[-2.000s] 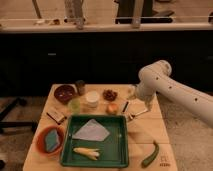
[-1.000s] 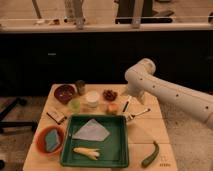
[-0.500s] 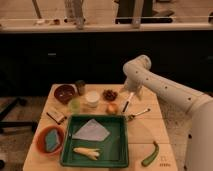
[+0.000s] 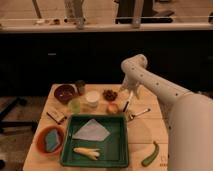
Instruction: Place brush in purple bowl
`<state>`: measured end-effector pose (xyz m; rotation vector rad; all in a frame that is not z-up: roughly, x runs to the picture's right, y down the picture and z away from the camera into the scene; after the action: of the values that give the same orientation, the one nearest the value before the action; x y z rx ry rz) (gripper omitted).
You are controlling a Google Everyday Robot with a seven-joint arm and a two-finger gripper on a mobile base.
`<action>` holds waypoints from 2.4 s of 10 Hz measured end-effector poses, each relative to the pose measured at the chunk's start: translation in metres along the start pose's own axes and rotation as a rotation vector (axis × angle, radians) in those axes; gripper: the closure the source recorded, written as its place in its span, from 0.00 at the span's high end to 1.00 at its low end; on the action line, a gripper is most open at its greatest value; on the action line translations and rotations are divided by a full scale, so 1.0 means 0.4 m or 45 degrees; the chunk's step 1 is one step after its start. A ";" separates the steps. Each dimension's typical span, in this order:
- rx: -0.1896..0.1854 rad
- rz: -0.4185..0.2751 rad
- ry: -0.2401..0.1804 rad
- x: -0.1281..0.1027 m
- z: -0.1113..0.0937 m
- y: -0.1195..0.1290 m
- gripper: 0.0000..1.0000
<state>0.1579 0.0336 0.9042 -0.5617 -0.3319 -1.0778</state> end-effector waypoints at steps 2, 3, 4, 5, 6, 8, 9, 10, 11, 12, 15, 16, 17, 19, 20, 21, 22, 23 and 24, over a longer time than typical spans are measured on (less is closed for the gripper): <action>-0.001 -0.003 -0.019 0.016 0.028 -0.010 0.80; -0.003 -0.003 -0.028 0.023 0.043 -0.012 0.80; -0.002 -0.004 -0.040 0.025 0.055 -0.012 0.80; -0.004 -0.006 -0.050 0.027 0.072 -0.010 0.80; -0.017 -0.008 -0.068 0.030 0.092 -0.005 0.80; -0.028 -0.007 -0.097 0.040 0.128 -0.008 0.80; -0.032 0.004 -0.102 0.052 0.134 -0.005 0.80; -0.028 0.020 -0.107 0.067 0.137 0.001 0.80; -0.027 0.028 -0.112 0.077 0.142 0.007 0.80; -0.027 0.030 -0.115 0.082 0.146 0.007 0.80; -0.030 0.001 -0.074 0.109 0.167 0.011 0.80; -0.044 -0.009 -0.075 0.115 0.179 0.012 0.80; -0.056 -0.019 -0.087 0.116 0.193 0.006 0.80; -0.079 -0.013 -0.118 0.127 0.212 0.018 0.80; -0.085 -0.008 -0.135 0.130 0.220 0.023 0.79; -0.084 -0.004 -0.148 0.132 0.227 0.025 0.74; -0.084 -0.001 -0.157 0.134 0.230 0.025 0.66; -0.074 0.008 -0.175 0.136 0.232 0.028 0.52; -0.069 0.010 -0.180 0.139 0.231 0.028 0.44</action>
<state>0.1941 0.0508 1.0050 -0.6887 -0.4246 -1.0441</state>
